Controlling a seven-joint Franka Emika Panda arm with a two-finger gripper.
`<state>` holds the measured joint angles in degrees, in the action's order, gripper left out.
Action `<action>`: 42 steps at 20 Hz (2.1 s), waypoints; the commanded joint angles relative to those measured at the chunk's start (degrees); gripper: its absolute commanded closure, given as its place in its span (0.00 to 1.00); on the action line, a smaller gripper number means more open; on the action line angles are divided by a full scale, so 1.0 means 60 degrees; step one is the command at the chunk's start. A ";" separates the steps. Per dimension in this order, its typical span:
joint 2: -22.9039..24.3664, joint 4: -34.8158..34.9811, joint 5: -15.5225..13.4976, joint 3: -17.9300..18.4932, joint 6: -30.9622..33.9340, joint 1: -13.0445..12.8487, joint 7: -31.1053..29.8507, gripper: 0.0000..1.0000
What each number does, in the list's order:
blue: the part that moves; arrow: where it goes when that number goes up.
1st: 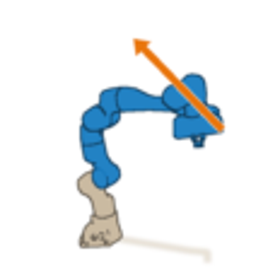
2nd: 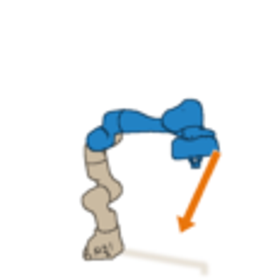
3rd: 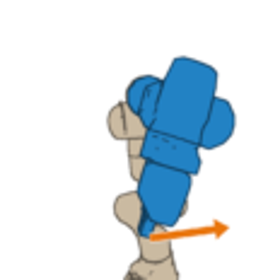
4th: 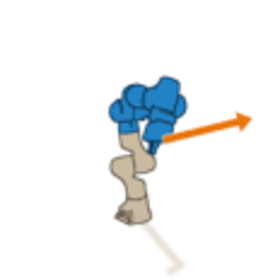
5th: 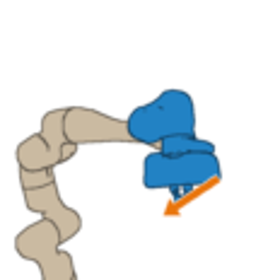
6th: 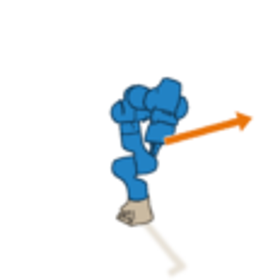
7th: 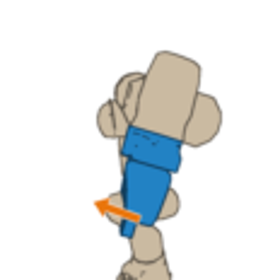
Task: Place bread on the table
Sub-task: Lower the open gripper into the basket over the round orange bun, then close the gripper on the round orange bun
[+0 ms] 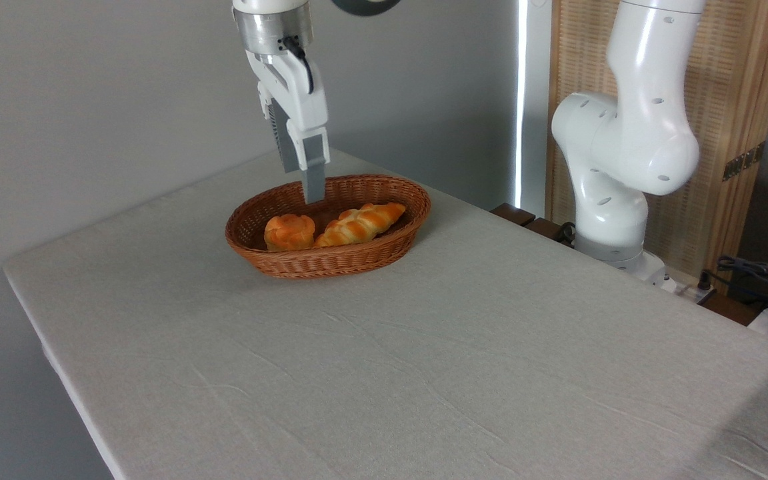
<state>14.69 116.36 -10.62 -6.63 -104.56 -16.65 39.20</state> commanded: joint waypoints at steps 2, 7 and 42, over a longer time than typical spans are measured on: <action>-0.0263 0.0895 -0.0193 0.0094 -0.1687 -0.1221 0.0029 0.00; -0.1055 0.0939 -0.0179 0.0035 -0.2406 -0.1618 0.0043 0.00; -0.1554 0.1452 -0.0017 0.0094 -0.3814 -0.2014 0.0131 0.80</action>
<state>4.29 124.78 -10.73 -6.92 -126.76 -28.21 39.28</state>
